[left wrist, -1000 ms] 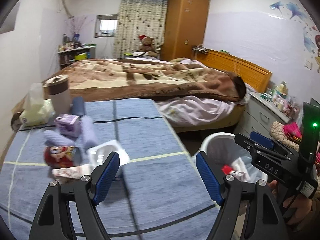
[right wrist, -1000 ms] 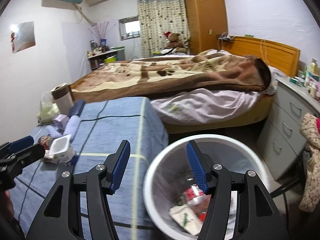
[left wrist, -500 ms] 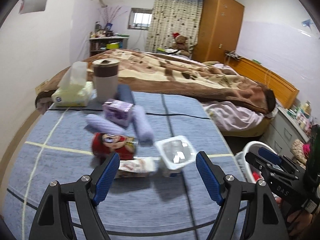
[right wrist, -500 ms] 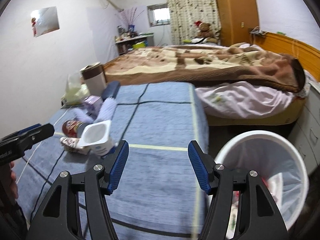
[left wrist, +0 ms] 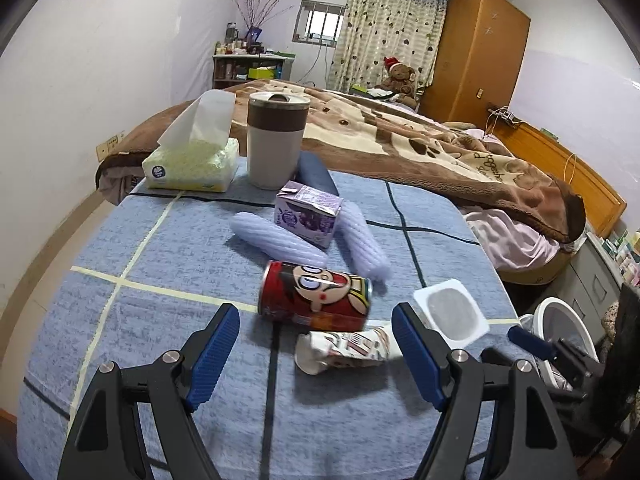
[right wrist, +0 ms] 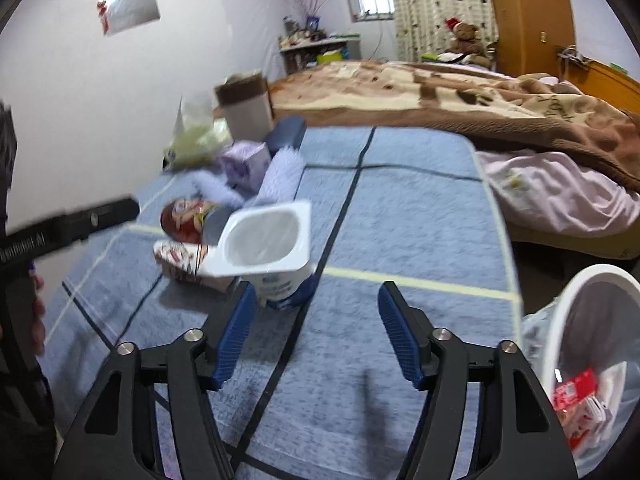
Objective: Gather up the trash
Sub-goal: 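Move both open tools back over the remaining trash on the bed, then grasp the red drink can with the left tool while the right tool grasps the white yogurt cup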
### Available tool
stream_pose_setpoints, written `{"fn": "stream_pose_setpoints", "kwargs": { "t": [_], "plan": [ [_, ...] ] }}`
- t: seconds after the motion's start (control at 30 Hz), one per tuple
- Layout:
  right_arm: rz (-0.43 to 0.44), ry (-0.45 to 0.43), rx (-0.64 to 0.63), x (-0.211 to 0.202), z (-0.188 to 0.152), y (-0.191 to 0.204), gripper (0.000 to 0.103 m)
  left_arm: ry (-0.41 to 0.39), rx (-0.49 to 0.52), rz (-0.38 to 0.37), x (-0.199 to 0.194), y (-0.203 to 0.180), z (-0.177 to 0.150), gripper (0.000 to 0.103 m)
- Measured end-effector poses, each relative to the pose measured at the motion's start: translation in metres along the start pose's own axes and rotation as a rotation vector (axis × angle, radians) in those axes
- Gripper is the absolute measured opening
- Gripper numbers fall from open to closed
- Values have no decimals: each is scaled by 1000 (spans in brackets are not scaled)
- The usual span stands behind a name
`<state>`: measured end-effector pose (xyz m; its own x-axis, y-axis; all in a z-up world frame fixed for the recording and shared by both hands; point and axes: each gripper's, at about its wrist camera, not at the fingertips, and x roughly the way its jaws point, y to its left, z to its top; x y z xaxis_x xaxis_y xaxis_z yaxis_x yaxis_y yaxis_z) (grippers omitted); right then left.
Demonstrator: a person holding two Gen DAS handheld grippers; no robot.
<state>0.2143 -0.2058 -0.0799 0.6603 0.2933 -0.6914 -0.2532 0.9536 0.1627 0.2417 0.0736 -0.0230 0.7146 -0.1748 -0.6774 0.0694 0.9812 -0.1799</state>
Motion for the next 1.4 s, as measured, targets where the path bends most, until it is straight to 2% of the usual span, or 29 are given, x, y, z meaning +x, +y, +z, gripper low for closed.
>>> {"fn": "stream_pose_setpoints", "kwargs": {
  "t": [0.27, 0.43, 0.63, 0.83, 0.87, 0.97, 1.07, 1.27, 1.4],
  "plan": [
    [16, 13, -46, 18, 7, 13, 71, 42, -21, -21, 29, 8, 11, 78],
    [14, 29, -44, 31, 12, 16, 71, 63, 13, -26, 47, 0, 18, 78],
    [-14, 40, -25, 40, 19, 13, 71, 112, 5, -45, 69, -2, 21, 81],
    [-13, 55, 5, 48, 23, 7, 71, 154, -52, -50, 84, 9, 22, 82],
    [-12, 53, 8, 48, 24, 6, 71, 155, -58, -50, 86, 11, 23, 82],
    [-13, 42, 8, 47, 24, 7, 58, 172, -89, -50, 92, 14, 26, 82],
    [-6, 41, 4, 48, 25, 7, 56, 204, -136, -72, 101, 14, 27, 82],
    [0, 39, 13, 48, 25, 5, 56, 213, -155, -47, 111, 9, 28, 85],
    [-3, 37, 17, 46, 25, 0, 56, 275, -116, -7, 117, 10, 21, 85]
  ]
}}
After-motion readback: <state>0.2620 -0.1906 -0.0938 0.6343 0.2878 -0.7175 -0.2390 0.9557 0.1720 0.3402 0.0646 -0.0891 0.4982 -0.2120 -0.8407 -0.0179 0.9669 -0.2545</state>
